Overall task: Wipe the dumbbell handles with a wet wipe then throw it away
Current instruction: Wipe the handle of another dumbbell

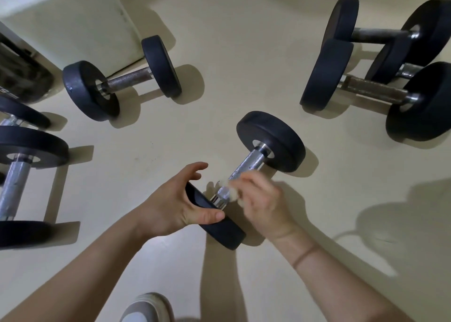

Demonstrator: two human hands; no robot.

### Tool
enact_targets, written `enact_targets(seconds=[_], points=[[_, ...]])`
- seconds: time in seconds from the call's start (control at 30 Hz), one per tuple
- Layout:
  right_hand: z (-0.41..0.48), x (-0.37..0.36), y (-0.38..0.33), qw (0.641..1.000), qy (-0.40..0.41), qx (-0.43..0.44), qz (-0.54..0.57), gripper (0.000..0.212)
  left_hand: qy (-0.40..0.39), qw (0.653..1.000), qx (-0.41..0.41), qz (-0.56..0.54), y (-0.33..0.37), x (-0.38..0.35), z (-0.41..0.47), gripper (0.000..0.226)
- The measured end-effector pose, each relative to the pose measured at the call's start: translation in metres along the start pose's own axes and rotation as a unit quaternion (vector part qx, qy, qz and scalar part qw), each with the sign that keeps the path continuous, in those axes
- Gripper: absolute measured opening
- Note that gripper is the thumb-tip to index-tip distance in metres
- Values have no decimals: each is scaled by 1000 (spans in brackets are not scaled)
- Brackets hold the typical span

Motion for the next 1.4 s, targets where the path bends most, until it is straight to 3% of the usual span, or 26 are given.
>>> enact_targets(seconds=[0.07,0.13,0.23,0.33,0.43,0.53,0.6,0.7,0.83,1.03,1.23,1.3,1.4], points=[[16,11,25,995,75,-70,-13,30,1,999,8,44,5,4,-3,100],[18,10,29,983,127,-131,-1,27,38,986,-20,163,23,5,-7,84],[3,-7,7,981,97,-155,59,19,141,908,-104,380,64,-12,-1,38],[-1,-13,6,970,23,-198,139,27,144,903,-74,397,73,-32,23,21],[12,-10,29,915,135,-321,202,31,147,914,-51,375,73,-26,49,13],[18,-24,34,886,96,-379,251,23,130,907,-53,397,71,-11,66,12],[17,-15,22,910,78,-350,208,24,137,901,-58,408,69,-1,73,14],[35,29,-1,980,109,-166,26,23,168,903,-47,392,66,14,78,11],[95,44,15,977,12,-128,-167,52,199,885,-57,416,71,14,80,13],[94,37,28,983,-5,-121,-139,54,241,913,-103,312,96,7,102,15],[88,43,28,983,13,-128,-131,52,107,881,17,461,71,19,72,9],[86,44,26,982,13,-137,-127,52,87,901,41,423,64,25,71,14],[81,46,26,982,12,-141,-122,52,125,945,-6,301,78,24,87,14]])
Point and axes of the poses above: each hand's wrist, its own z-axis towards the middle knuckle, its own x-axis out of the back of the hand, y = z × x, the point moved 4 cm from there along z, towards the middle knuckle, and after that the axes turned 8 degrees about -y, right-handed, at the moved point
